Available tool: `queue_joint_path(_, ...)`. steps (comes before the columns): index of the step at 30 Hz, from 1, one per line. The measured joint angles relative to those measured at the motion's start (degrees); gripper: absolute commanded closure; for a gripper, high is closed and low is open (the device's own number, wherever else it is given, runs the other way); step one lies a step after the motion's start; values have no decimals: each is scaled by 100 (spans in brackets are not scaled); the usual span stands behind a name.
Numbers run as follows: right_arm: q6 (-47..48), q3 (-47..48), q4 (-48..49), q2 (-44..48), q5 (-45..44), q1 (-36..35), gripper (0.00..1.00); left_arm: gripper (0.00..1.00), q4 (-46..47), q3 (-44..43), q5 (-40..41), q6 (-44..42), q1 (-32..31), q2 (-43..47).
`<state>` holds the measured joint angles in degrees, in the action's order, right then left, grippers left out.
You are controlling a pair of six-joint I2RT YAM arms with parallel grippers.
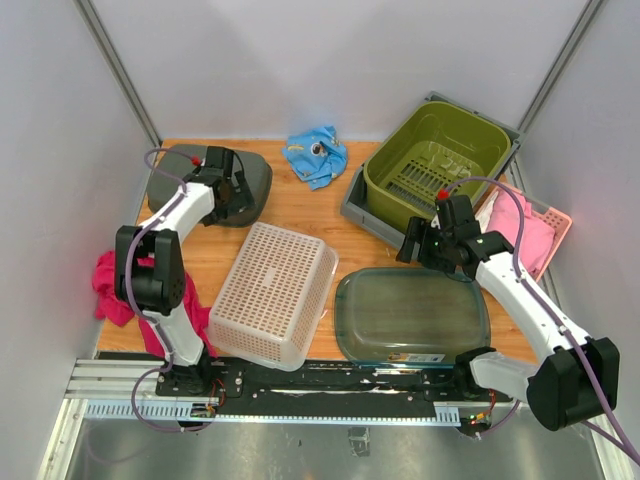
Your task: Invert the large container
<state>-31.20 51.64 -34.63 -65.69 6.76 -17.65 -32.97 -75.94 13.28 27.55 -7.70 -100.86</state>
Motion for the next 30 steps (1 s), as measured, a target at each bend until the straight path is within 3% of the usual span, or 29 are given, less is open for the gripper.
queue_joint_path(6, 15, 28, -4, 2, -39, 0, 20, 1, 422, -203, -254, -31, 249, -586)
queue_joint_path(20, 55, 22, -44, 334, -212, 0, 20, 1, 632, -2284, -546, -426, 452, -2190)
queue_joint_path(26, 52, -81, -46, 570, -313, 0, 19, 1, 509, -2065, -483, -713, 315, -1818)
queue_joint_path(30, 52, -83, -42, 503, -334, 0, 19, 1, 96, -1871, 46, -896, -321, -968)
